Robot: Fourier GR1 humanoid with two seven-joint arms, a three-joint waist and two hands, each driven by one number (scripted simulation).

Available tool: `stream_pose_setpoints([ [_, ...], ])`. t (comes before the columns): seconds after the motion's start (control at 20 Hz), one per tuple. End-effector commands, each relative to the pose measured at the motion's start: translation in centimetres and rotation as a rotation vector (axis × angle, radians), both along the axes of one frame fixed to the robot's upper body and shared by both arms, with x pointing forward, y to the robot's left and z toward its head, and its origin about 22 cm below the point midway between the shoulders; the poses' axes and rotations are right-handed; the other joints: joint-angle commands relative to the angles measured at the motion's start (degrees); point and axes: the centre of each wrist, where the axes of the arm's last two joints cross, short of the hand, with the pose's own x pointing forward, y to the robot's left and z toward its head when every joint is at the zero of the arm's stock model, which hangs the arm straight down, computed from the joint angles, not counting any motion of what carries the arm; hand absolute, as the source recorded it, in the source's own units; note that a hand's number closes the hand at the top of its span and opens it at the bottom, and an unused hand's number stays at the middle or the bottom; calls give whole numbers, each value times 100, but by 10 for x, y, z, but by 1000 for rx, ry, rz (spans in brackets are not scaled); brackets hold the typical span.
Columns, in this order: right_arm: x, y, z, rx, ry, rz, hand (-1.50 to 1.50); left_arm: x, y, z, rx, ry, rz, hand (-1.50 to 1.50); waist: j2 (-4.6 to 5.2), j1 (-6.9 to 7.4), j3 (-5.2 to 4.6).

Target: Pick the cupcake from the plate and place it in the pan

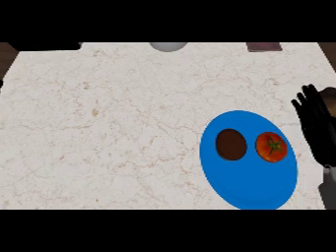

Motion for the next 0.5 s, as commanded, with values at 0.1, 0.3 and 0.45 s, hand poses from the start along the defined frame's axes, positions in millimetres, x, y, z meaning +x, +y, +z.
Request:
stream_pose_setpoints([
  [0.1,18,48,8,-41,-51,544,150,12,-42,9,-33,-33,-130,0,104,303,-166],
  [0.3,29,76,30,-201,-79,1005,150,17,-78,-6,-123,20,-264,0,195,452,-176],
  [0.45,31,19,31,-253,-369,840,-150,11,-85,-16,-168,53,-217,0,112,121,-155],
])
